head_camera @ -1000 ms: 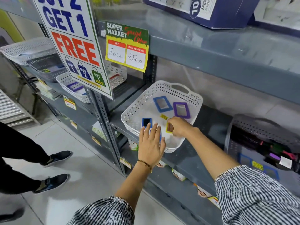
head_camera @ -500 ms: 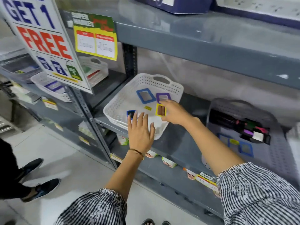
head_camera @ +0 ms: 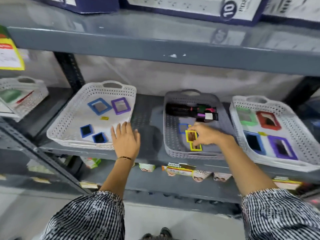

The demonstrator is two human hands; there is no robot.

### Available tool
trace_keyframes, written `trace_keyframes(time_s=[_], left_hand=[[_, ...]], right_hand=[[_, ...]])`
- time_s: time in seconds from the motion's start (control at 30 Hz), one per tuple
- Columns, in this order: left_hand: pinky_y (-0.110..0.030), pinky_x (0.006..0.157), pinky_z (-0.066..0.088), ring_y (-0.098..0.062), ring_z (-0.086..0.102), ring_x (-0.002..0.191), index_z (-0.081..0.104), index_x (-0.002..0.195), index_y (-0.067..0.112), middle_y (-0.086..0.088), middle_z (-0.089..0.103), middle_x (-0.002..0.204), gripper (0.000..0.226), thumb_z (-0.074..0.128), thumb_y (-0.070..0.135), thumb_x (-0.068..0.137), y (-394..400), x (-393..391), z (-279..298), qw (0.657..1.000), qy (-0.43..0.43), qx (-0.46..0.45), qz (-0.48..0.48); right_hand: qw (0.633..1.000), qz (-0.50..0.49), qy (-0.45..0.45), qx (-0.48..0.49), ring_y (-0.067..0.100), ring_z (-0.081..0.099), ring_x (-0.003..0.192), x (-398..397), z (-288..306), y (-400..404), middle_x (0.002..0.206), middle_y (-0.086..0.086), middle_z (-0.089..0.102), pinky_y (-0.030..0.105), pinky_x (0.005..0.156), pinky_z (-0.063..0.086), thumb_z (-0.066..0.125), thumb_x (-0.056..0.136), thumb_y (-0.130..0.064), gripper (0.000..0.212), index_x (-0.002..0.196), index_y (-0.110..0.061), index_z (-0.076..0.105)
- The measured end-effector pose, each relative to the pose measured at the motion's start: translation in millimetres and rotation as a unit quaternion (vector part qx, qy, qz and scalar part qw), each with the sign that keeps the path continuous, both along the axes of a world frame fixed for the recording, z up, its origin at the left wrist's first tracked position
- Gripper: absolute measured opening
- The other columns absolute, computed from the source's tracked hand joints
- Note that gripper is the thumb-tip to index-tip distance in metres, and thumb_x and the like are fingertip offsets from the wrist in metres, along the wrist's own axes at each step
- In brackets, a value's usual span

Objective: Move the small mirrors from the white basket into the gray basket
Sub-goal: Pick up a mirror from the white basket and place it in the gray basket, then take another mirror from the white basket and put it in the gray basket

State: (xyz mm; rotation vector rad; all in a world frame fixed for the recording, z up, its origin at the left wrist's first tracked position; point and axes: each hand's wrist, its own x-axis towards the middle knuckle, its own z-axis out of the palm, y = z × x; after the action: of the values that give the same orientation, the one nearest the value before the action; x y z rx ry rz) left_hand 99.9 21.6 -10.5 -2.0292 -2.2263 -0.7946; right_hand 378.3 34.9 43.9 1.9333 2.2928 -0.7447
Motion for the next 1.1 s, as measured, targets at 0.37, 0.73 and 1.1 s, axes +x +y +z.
trace_keyframes(time_s=[0.37, 0.73, 1.1], left_hand=[[-0.053, 0.11, 0.026, -0.038, 0.046, 0.124, 0.044, 0.127, -0.002, -0.024, 0.049, 0.135, 0.045, 0.053, 0.019, 0.088, -5, 1, -8, 0.999, 0.028, -0.01, -0.014], [-0.05, 0.112, 0.022, -0.034, 0.04, 0.13, 0.04, 0.131, 0.003, -0.019, 0.044, 0.141, 0.046, 0.047, 0.027, 0.092, -5, 2, -6, 0.999, 0.028, -0.026, -0.011], [-0.05, 0.116, 0.008, -0.039, 0.026, 0.138, 0.034, 0.135, 0.0, -0.023, 0.04, 0.143, 0.059, 0.025, 0.04, 0.091, -19, -35, 8, 0.997, -0.03, 0.019, 0.067]], right_hand=[[0.999, 0.0, -0.033, -0.029, 0.032, 0.055, 0.11, 18, -25, -10, 0.125, 0.016, 0.05, 0.041, 0.095, 0.049, 0.068, 0.079, -0.005, 0.044, 0.122, -0.002, 0.057], [0.999, -0.012, -0.036, -0.031, 0.029, 0.044, 0.125, 20, -28, -11, 0.134, 0.012, 0.041, 0.04, 0.104, 0.043, 0.067, 0.078, -0.003, 0.056, 0.131, -0.002, 0.049], [0.981, 0.095, 0.114, 0.124, 0.026, 0.057, 0.115, -83, 34, 33, 0.126, 0.012, 0.059, 0.029, 0.099, 0.041, 0.065, 0.08, -0.003, 0.05, 0.13, -0.005, 0.057]])
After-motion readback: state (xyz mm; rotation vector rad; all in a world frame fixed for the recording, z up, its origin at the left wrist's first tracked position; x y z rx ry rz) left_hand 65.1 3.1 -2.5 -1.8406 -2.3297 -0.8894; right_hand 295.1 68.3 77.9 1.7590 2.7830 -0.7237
